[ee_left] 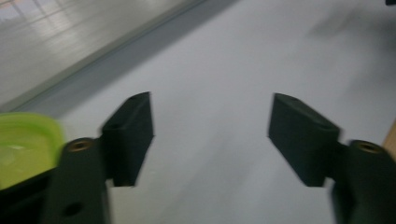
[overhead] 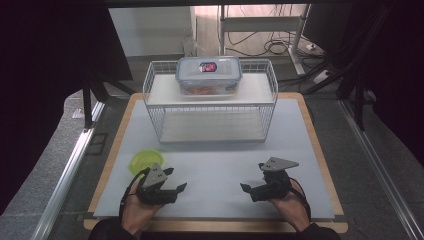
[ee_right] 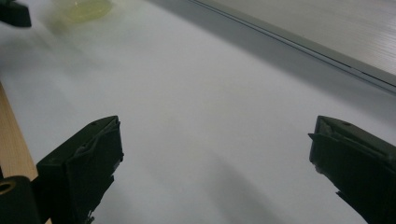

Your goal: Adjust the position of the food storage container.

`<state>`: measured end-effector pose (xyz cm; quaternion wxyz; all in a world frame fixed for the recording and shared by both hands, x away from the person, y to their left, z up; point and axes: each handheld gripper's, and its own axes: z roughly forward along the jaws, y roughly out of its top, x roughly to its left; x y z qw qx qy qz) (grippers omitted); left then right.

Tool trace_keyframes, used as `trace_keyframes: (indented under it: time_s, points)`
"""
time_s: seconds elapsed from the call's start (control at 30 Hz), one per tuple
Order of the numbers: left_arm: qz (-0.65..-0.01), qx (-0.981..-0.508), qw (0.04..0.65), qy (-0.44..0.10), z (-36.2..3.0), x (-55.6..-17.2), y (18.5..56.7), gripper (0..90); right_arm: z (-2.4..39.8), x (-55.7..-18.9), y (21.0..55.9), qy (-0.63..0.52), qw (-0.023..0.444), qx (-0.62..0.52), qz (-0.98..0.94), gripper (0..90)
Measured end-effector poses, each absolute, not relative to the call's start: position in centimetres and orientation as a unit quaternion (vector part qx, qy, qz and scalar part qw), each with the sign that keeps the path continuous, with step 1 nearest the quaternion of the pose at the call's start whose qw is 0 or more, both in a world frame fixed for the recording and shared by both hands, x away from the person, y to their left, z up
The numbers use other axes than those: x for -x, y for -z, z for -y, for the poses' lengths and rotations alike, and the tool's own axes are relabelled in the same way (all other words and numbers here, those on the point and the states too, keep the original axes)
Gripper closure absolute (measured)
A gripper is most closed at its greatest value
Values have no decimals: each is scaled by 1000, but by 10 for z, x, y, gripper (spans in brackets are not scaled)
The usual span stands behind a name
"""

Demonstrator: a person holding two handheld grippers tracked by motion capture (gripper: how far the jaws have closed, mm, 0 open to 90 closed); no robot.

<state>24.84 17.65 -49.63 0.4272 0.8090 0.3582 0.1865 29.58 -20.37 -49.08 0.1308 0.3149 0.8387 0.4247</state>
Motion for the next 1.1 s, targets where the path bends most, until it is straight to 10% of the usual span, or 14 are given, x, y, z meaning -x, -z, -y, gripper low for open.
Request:
trace_keyframes:
  time_s: [0.47,1.1]
  points:
    - [-406,-763,443,-237,-229,-260,483,892,205,-298,494,-424,121,-323,-837,42]
    - [-518,-702,411,-264,-314,-263,495,899,208,-301,495,-420,122,-337,-834,44]
